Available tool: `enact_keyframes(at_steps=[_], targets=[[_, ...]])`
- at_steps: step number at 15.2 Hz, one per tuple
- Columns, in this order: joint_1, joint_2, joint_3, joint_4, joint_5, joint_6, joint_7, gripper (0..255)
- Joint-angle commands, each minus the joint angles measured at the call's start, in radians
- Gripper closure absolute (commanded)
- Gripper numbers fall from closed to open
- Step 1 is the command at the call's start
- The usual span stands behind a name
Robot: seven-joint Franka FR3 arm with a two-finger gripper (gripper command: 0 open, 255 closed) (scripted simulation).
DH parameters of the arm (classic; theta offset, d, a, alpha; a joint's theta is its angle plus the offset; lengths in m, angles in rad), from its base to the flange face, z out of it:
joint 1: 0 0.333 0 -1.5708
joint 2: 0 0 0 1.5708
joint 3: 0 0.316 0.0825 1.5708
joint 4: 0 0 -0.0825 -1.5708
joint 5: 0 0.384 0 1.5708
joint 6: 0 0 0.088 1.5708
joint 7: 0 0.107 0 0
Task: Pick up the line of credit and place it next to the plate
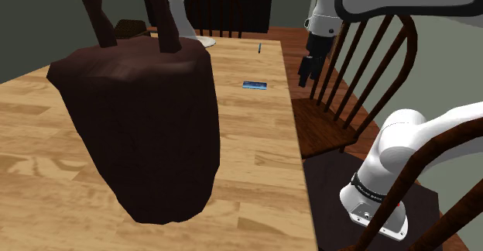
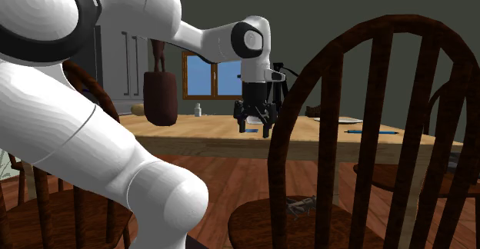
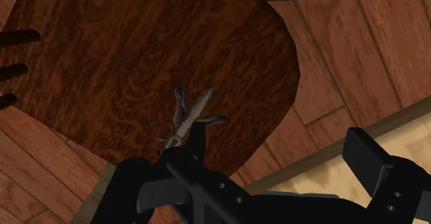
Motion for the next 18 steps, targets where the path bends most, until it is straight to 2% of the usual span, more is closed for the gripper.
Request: enact_keyframes(at_steps=[1, 8, 14, 16, 18], targets=[[0.0, 0.0, 0.0, 0.0, 0.0, 0.0, 0.0, 0], [0.126, 0.062, -0.034, -0.036, 0.055, 0.342, -0.207, 0], [0.263, 0.123, -0.074, -0.04, 0.128, 0.609, -0.408, 0], [0.317, 0.142, -0.091, -0.037, 0.159, 0.69, -0.483, 0], [0.321, 0.152, -0.092, -0.042, 0.162, 0.706, -0.485, 0]])
